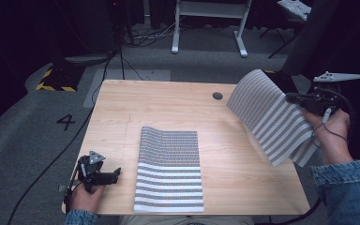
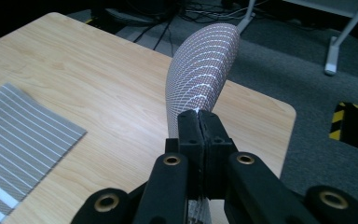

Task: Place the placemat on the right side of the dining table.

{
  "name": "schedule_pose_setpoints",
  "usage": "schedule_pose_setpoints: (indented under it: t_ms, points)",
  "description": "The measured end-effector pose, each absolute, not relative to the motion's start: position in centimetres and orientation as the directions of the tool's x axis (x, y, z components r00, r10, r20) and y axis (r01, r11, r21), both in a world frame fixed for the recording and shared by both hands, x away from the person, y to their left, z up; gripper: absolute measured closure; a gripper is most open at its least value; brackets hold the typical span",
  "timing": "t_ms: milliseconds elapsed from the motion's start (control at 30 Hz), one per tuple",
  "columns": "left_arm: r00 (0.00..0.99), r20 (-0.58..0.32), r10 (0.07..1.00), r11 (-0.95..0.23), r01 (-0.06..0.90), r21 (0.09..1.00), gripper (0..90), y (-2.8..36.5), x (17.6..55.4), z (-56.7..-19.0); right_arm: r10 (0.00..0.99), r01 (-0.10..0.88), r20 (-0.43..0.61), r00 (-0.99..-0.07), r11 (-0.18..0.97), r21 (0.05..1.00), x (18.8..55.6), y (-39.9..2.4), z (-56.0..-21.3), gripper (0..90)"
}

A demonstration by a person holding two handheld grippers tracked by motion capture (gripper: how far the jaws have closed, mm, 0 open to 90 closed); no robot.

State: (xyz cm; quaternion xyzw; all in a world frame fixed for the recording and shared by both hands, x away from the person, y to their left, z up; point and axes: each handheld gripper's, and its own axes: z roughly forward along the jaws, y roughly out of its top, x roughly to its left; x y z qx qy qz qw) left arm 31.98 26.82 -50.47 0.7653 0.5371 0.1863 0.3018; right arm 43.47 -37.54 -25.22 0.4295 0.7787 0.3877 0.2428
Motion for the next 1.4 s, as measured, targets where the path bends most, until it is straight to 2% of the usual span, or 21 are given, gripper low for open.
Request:
schedule_pose_setpoints:
  t_ms: [167, 400, 633, 867, 900, 933, 967, 1000, 1033, 1200, 1400]
  points:
    - [0.35, -0.04, 0.936, -0.237, 0.71, 0.663, 1.2, 26.8, 32.0, -50.5, 0.87, 0.49, -0.083, -0.486, 0.349, 0.799, 43.4, -38.0, -25.8, 89.2]
    - [0.351, -0.042, 0.935, -0.238, 0.712, 0.661, 1.2, 26.8, 32.1, -50.5, 0.834, 0.498, -0.092, -0.545, 0.41, 0.764, 43.3, -36.0, -28.8, 88.9]
    - [0.351, -0.042, 0.935, -0.238, 0.712, 0.66, 1.2, 26.8, 32.1, -50.5, 0.782, 0.508, -0.005, -0.623, 0.41, 0.758, 42.8, -34.1, -31.6, 88.6]
    - [0.352, -0.043, 0.935, -0.238, 0.712, 0.661, 1.2, 26.8, 32.1, -50.5, 0.753, 0.544, 0.068, -0.655, 0.406, 0.734, 42.8, -33.1, -34.5, 87.0]
    - [0.351, -0.042, 0.935, -0.237, 0.711, 0.662, 1.2, 26.8, 32.1, -50.5, 0.743, 0.555, 0.095, -0.662, 0.401, 0.729, 42.9, -33.0, -35.0, 81.6]
    - [0.352, -0.043, 0.935, -0.237, 0.712, 0.661, 1.2, 26.8, 32.1, -50.5, 0.697, 0.597, 0.21, -0.685, 0.372, 0.711, 43.0, -32.8, -35.6, 60.9]
    - [0.352, -0.043, 0.935, -0.238, 0.712, 0.661, 1.2, 26.8, 32.1, -50.5, 0.697, 0.597, 0.21, -0.685, 0.372, 0.711, 43.0, -32.8, -35.6, 60.9]
    - [0.352, -0.043, 0.935, -0.238, 0.712, 0.661, 1.2, 26.8, 32.1, -50.5, 0.694, 0.603, 0.23, -0.682, 0.355, 0.714, 42.7, -32.6, -35.6, 55.2]
    - [0.352, -0.043, 0.935, -0.237, 0.712, 0.661, 1.2, 26.8, 32.1, -50.5, 0.702, 0.576, 0.2, -0.683, 0.35, 0.738, 42.2, -32.5, -35.4, 51.0]
    - [0.35, -0.042, 0.936, -0.236, 0.711, 0.663, 1.3, 26.7, 32.0, -50.5, 0.761, 0.556, 0.155, -0.63, 0.302, 0.774, 40.8, -33.5, -34.6, 47.2]
    - [0.35, -0.042, 0.936, -0.236, 0.71, 0.663, 1.3, 26.8, 32.0, -50.5, 0.823, 0.605, 0.122, -0.555, 0.299, 0.738, 40.0, -35.2, -37.5, 44.3]
